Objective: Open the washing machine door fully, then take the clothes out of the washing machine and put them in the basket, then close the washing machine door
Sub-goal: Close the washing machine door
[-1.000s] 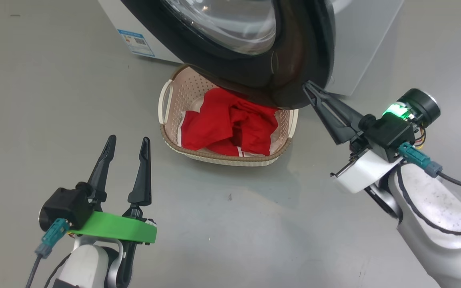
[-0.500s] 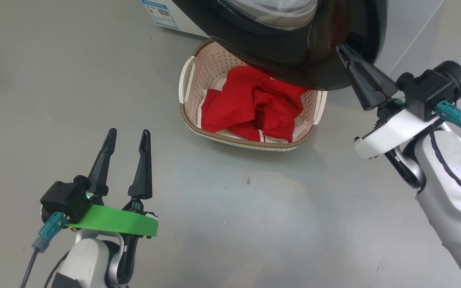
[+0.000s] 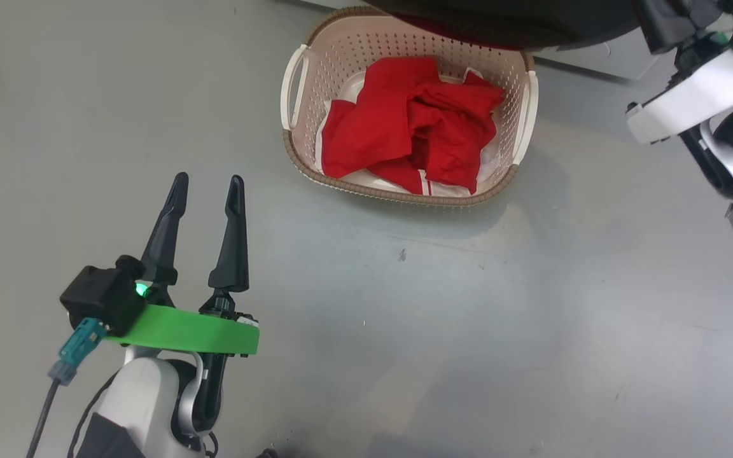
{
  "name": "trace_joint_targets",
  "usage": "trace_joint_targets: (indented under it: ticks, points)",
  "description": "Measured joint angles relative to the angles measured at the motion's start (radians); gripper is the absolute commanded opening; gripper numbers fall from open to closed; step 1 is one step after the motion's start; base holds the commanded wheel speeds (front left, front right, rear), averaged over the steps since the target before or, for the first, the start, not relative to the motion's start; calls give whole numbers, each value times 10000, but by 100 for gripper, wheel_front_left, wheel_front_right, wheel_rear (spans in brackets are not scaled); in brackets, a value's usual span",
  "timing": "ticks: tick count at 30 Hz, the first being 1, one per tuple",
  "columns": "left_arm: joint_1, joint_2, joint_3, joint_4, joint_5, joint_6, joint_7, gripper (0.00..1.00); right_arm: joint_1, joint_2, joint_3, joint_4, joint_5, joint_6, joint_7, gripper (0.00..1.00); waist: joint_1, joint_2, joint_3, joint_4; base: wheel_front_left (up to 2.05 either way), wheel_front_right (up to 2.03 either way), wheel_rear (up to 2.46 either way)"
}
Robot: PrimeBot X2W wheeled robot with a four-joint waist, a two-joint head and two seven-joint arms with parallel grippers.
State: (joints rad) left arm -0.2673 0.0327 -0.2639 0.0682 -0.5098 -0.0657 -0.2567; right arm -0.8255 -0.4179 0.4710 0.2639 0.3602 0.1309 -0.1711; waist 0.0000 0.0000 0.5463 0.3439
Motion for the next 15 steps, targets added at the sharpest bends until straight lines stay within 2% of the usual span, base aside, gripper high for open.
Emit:
trace_joint_targets:
  ticks: [10,15]
  points:
    - [-117,-10,-403,12,-184,88,0,100,-1610,-297,236,268,-75,4,251,0,0,0,741,16,0,0,0]
    - [-452,-31,-583,-90,-276,138,0,100,-2394,-479,-117,663,-77,6,284,0,0,0,1118,44,0,0,0]
